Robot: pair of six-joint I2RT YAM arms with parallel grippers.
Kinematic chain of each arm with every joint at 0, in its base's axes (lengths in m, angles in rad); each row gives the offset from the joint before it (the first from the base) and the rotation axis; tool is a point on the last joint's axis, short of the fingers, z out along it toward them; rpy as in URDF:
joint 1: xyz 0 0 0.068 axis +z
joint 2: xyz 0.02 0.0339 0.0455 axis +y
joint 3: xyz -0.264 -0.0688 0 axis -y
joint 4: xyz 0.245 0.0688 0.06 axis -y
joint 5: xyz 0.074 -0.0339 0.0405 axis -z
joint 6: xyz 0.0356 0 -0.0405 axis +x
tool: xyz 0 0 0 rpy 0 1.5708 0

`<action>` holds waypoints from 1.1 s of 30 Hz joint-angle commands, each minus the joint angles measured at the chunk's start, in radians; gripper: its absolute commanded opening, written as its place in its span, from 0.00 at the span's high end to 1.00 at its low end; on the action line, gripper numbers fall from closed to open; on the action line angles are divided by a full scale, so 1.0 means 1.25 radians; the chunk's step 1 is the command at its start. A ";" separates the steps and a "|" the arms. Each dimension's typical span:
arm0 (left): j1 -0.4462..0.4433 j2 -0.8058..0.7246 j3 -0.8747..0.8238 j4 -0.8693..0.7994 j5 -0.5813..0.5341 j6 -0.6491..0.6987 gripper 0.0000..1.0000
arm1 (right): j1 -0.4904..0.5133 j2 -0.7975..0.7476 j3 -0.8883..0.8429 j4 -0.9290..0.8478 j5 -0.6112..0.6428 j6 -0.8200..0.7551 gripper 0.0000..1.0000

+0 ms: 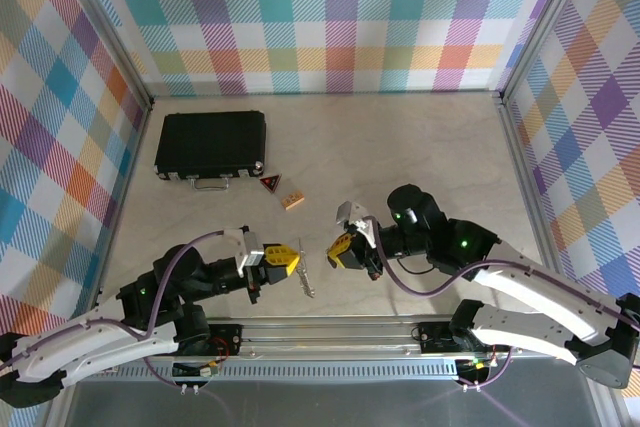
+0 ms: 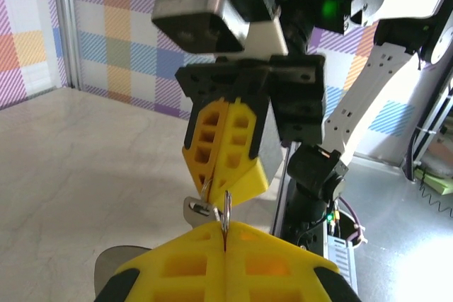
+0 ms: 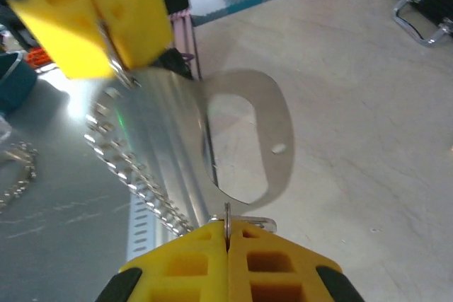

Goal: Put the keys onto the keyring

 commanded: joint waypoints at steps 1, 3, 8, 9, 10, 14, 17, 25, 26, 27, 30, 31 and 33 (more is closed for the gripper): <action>-0.007 0.026 0.038 0.055 0.034 0.031 1.00 | 0.006 -0.032 0.017 0.055 -0.077 0.049 1.00; -0.007 0.041 0.045 0.054 0.032 0.039 1.00 | 0.006 -0.044 0.017 0.057 -0.085 0.061 1.00; -0.007 0.061 0.045 0.077 0.042 0.043 1.00 | 0.007 -0.062 0.003 0.078 -0.095 0.098 1.00; -0.007 0.065 0.044 0.082 0.045 0.043 1.00 | 0.009 -0.061 0.002 0.079 -0.097 0.101 1.00; -0.007 0.071 0.046 0.087 0.049 0.042 1.00 | 0.012 -0.061 -0.001 0.083 -0.096 0.102 1.00; -0.007 0.091 0.050 0.102 0.061 0.042 1.00 | 0.023 -0.060 -0.008 0.089 -0.086 0.103 1.00; -0.007 0.097 0.053 0.106 0.061 0.043 1.00 | 0.026 -0.058 -0.005 0.084 -0.076 0.098 1.00; -0.007 0.105 0.050 0.115 0.068 0.039 1.00 | 0.040 -0.051 -0.008 0.081 -0.047 0.075 1.00; -0.007 0.105 0.049 0.116 0.070 0.038 1.00 | 0.042 -0.051 -0.010 0.081 -0.043 0.073 1.00; -0.007 0.105 0.049 0.116 0.069 0.039 1.00 | 0.043 -0.051 -0.010 0.080 -0.038 0.071 1.00; -0.007 0.105 0.048 0.117 0.073 0.038 1.00 | 0.044 -0.051 -0.010 0.081 -0.024 0.066 1.00; -0.007 0.106 0.048 0.117 0.076 0.038 1.00 | 0.045 -0.053 -0.012 0.083 -0.020 0.066 1.00; -0.007 0.107 0.048 0.119 0.081 0.039 1.00 | 0.045 -0.055 -0.016 0.090 -0.013 0.066 1.00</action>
